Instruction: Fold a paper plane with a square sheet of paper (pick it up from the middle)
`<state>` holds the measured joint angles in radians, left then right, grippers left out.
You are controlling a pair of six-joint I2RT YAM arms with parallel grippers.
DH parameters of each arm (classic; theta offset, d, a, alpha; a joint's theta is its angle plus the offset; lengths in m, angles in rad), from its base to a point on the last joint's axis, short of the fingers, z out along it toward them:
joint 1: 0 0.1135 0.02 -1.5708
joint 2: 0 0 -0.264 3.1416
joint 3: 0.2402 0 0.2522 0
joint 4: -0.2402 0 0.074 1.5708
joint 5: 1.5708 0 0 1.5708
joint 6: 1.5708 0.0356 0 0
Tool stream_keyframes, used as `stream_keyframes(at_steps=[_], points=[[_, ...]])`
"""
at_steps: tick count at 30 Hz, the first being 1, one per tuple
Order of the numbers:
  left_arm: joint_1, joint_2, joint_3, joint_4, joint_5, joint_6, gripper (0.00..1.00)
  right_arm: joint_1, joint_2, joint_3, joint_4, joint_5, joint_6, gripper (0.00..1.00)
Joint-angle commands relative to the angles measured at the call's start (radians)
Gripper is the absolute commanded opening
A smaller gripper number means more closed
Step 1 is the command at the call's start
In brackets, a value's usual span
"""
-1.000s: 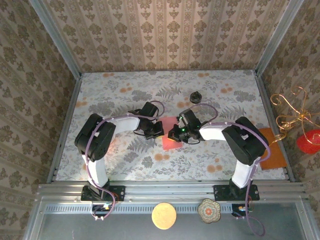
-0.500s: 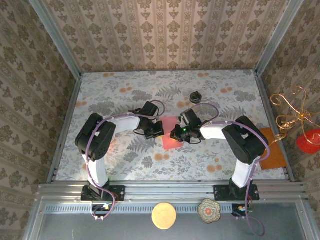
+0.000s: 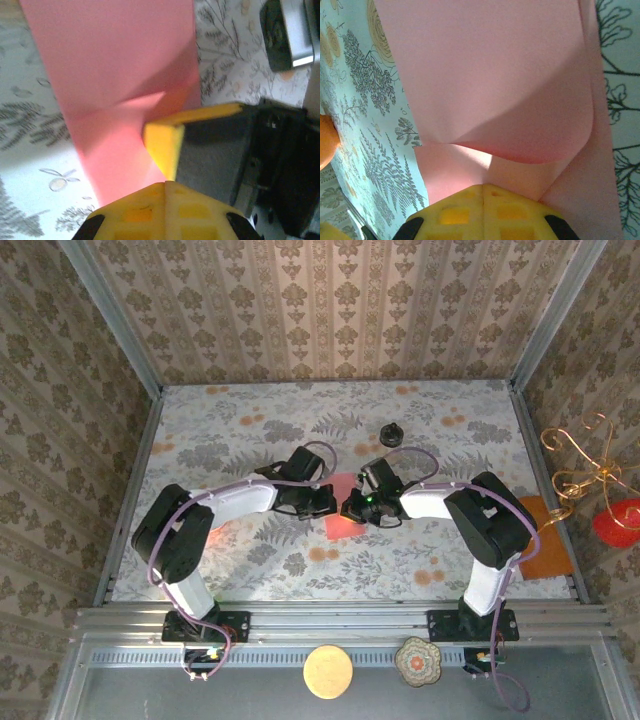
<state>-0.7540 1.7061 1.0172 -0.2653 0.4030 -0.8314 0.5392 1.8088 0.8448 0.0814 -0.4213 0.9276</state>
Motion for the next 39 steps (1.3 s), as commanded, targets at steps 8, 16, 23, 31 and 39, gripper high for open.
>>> stream_keyframes(at_steps=[8, 16, 23, 31, 39], points=[[-0.06, 0.043, -0.055, 0.046, 0.039, -0.064, 0.0, -0.01, 0.068, -0.029, -0.154, 0.111, 0.031, 0.04], [-0.063, 0.075, -0.037, 0.012, 0.036, -0.055, 0.0, -0.01, 0.066, -0.036, -0.149, 0.11, 0.034, 0.04], [-0.062, 0.081, -0.032, -0.023, 0.015, -0.046, 0.0, -0.01, 0.069, -0.035, -0.155, 0.111, 0.033, 0.04], [-0.055, 0.078, -0.035, -0.039, -0.003, -0.039, 0.0, -0.01, 0.074, -0.035, -0.154, 0.11, 0.032, 0.04], [-0.048, 0.075, -0.043, -0.04, -0.005, -0.037, 0.0, -0.01, 0.078, -0.035, -0.154, 0.109, 0.031, 0.04]])
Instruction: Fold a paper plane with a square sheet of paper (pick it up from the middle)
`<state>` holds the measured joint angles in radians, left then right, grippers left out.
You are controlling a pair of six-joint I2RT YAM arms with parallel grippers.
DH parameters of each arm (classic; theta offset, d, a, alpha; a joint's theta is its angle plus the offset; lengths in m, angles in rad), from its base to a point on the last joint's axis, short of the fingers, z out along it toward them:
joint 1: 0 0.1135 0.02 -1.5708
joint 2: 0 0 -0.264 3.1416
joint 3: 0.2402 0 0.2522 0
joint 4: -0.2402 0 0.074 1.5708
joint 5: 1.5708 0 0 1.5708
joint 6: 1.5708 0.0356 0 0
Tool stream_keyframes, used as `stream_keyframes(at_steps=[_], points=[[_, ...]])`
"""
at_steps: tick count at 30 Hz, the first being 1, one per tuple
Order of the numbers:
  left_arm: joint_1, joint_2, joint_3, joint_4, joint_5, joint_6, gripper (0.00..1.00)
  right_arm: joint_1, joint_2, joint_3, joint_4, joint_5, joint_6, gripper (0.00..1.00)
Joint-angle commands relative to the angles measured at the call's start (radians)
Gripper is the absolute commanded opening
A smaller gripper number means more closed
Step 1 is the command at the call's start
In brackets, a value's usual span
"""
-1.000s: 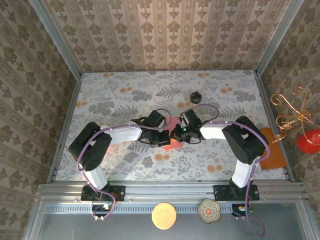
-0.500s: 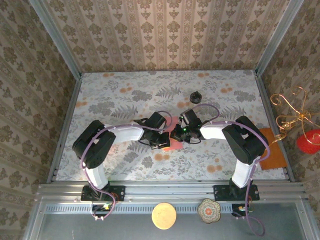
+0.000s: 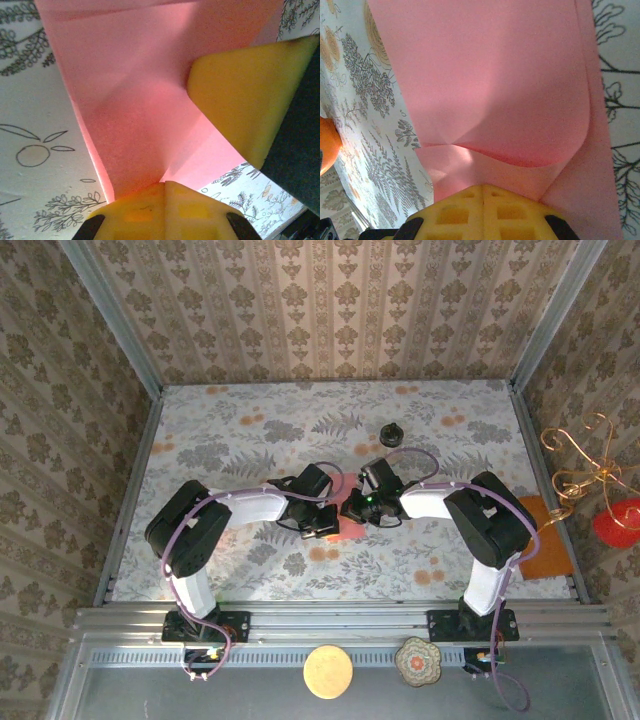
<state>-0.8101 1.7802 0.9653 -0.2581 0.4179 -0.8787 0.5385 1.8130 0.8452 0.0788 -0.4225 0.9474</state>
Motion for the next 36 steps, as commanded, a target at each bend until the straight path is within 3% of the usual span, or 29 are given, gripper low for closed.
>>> stream_keyframes(at_steps=[1, 22, 29, 36], points=[[0.01, 0.001, 0.007, -0.048, -0.019, 0.011, 0.0, -0.009, 0.076, -0.035, -0.152, 0.111, 0.011, 0.04], [0.029, -0.05, -0.094, -0.012, 0.053, -0.022, 0.0, -0.009, 0.088, -0.029, -0.187, 0.119, -0.004, 0.04], [0.029, -0.099, -0.02, -0.012, 0.058, -0.019, 0.01, -0.009, 0.082, -0.029, -0.186, 0.116, -0.006, 0.04], [0.034, -0.027, 0.035, -0.016, 0.049, -0.003, 0.01, -0.009, 0.084, -0.032, -0.18, 0.114, -0.004, 0.04]])
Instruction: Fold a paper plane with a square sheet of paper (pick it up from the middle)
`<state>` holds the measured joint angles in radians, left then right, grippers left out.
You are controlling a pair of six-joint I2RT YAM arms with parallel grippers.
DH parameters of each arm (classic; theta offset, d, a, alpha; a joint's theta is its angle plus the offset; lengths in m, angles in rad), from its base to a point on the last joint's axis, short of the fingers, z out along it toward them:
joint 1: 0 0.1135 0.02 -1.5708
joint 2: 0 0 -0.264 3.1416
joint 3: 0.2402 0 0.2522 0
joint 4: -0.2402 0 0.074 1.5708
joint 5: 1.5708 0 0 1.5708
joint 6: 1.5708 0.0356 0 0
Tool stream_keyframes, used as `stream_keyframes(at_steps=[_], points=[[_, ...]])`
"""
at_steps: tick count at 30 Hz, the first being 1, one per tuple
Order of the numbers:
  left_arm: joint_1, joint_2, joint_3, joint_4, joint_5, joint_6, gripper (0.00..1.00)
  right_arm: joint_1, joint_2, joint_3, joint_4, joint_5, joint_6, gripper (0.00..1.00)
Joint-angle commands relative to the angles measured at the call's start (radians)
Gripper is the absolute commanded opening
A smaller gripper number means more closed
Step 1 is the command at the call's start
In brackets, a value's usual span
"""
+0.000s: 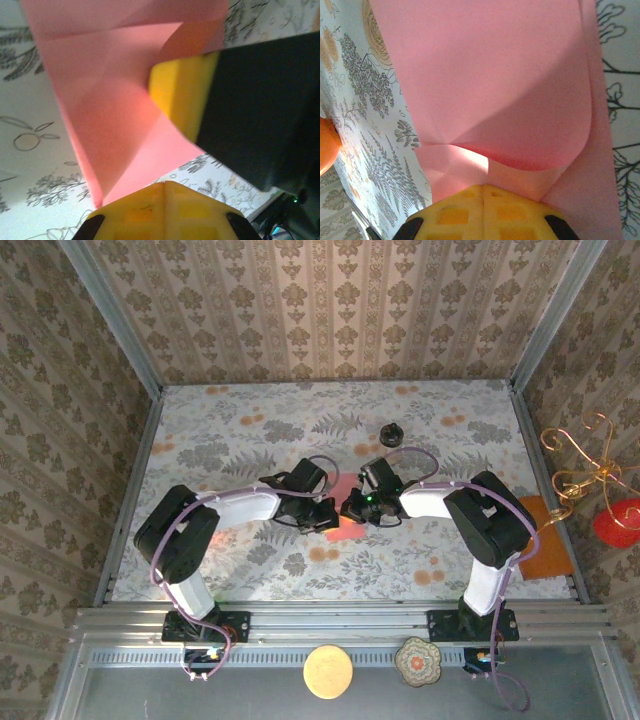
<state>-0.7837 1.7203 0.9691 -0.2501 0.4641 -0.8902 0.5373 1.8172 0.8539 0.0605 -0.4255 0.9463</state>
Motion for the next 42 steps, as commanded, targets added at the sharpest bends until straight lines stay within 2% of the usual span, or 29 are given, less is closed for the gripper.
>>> stream_keyframes(at_steps=[1, 10, 28, 38, 42], points=[[0.008, 0.043, 0.037, -0.028, 0.004, 0.01, 0.01, -0.007, 0.08, -0.042, -0.163, 0.117, -0.004, 0.04], [0.011, 0.095, 0.054, -0.065, -0.02, 0.016, 0.0, -0.01, 0.079, -0.039, -0.166, 0.117, -0.006, 0.04], [0.009, 0.075, -0.081, -0.071, 0.0, -0.007, 0.0, -0.01, 0.088, -0.046, -0.184, 0.129, -0.011, 0.04], [0.003, -0.043, -0.213, -0.117, 0.009, -0.047, 0.0, -0.011, 0.083, -0.045, -0.19, 0.133, -0.016, 0.04], [0.014, -0.123, -0.187, -0.118, -0.007, -0.031, 0.0, -0.011, 0.077, -0.049, -0.186, 0.133, -0.016, 0.04]])
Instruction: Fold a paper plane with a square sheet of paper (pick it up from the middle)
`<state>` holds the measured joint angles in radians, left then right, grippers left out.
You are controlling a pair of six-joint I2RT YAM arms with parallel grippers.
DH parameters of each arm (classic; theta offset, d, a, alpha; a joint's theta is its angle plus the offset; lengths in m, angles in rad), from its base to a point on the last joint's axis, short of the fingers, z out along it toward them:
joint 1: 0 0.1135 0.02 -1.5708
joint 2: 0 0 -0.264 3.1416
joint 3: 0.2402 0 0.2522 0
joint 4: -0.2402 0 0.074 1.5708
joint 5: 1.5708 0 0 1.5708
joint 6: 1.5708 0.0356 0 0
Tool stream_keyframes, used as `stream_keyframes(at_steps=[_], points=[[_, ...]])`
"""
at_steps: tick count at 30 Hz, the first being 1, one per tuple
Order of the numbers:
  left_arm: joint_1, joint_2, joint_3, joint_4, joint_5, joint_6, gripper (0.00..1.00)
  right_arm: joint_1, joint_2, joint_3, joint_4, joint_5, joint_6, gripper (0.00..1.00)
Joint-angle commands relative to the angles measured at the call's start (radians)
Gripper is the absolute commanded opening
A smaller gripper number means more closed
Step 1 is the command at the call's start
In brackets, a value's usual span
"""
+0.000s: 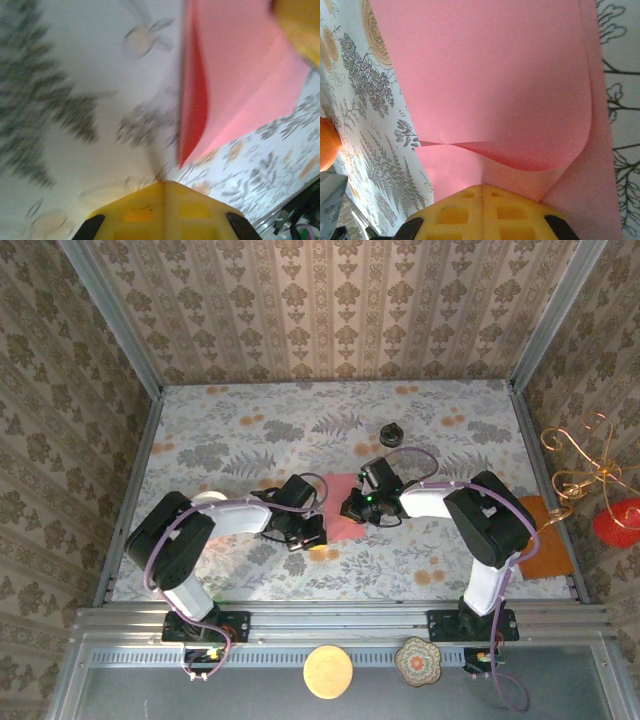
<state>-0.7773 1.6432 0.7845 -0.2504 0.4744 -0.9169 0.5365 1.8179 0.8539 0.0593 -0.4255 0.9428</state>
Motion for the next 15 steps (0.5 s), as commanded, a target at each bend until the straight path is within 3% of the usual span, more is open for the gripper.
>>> stream_keyframes(at_steps=[1, 5, 15], points=[[0.009, -0.063, 0.016, -0.114, -0.026, 0.007, 0.0, -0.01, 0.075, -0.049, -0.184, 0.133, -0.012, 0.04], [0.013, -0.073, 0.097, -0.074, -0.053, 0.035, 0.0, -0.01, 0.076, -0.05, -0.178, 0.131, -0.011, 0.04], [0.01, 0.089, 0.179, -0.037, -0.04, 0.03, 0.0, -0.01, 0.075, -0.056, -0.158, 0.123, 0.0, 0.04]])
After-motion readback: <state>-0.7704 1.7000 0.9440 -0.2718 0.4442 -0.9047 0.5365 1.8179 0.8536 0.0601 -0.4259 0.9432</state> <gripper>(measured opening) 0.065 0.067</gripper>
